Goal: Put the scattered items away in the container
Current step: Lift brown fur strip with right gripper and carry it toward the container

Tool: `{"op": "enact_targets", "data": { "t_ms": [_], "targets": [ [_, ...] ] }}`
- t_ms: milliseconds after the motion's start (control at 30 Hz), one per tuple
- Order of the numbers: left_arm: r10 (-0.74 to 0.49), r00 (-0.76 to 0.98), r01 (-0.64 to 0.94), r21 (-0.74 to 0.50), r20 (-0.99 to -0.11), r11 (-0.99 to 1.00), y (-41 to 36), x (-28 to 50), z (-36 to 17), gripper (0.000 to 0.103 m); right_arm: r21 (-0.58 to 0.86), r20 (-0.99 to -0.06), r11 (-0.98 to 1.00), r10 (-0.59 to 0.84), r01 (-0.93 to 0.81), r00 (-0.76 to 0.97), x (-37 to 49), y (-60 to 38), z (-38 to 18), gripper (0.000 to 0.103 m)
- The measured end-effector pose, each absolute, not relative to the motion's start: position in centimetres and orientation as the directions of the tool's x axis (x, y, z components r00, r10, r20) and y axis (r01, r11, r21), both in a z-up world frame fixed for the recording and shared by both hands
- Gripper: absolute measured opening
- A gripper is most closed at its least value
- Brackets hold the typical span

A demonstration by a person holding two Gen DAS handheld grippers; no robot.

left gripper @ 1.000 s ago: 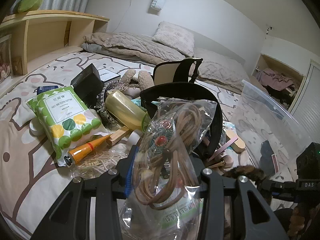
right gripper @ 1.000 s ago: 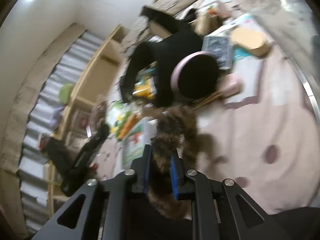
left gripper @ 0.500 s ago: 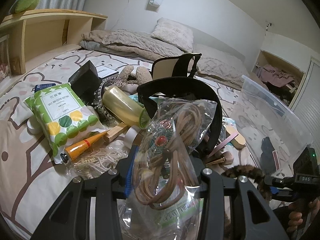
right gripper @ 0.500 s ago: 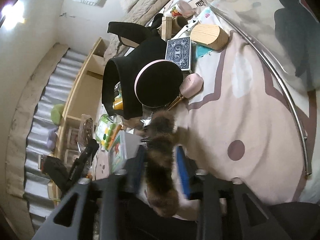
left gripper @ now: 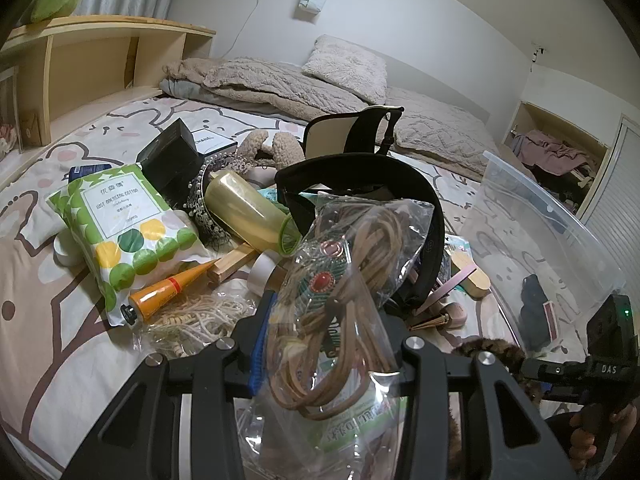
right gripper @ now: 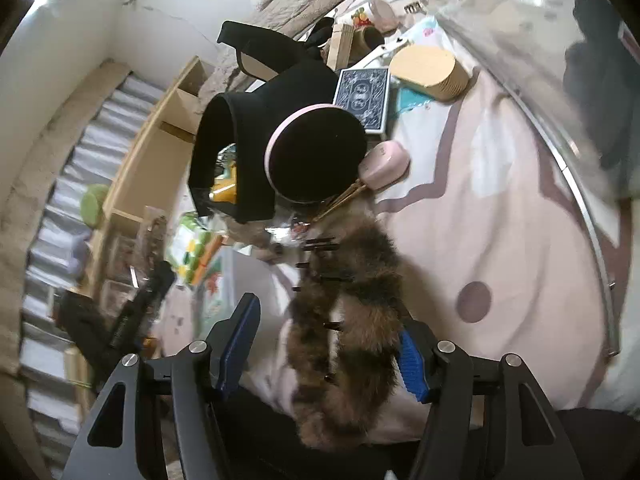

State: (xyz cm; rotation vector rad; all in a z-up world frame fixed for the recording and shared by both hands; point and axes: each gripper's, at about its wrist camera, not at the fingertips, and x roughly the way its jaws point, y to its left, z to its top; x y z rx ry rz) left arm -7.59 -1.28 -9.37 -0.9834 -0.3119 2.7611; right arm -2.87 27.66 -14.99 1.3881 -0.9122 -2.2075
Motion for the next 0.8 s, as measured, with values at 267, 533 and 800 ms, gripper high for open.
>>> {"op": "enact_targets", "data": {
  "t_ms": [267, 533, 800],
  "targets": [
    [0.251, -0.761, -0.113, -0.259, -0.599, -0.959, -1.2, -7.6, -9.4, 0.042, 0.615, -0.695, -0.789, -0.547, 0.009, -0.467, -2.4, 27.5, -14.3, 0.033],
    [0.255, -0.761, -0.121, -0.255, -0.597, -0.959, -1.0, -7.3, -9.4, 0.042, 0.605, -0.673, -0.795, -0.53, 0.027, -0.516, -2.3, 27.2, -14.0, 0.028],
    [0.261, -0.768, -0.136, -0.25, -0.584, -0.959, -0.8, -6.9, -8.7, 0.042, 0.64, -0.623, -0.767, -0.553, 0.045, -0.553, -1.9, 27.7, -12.2, 0.028]
  ]
}}
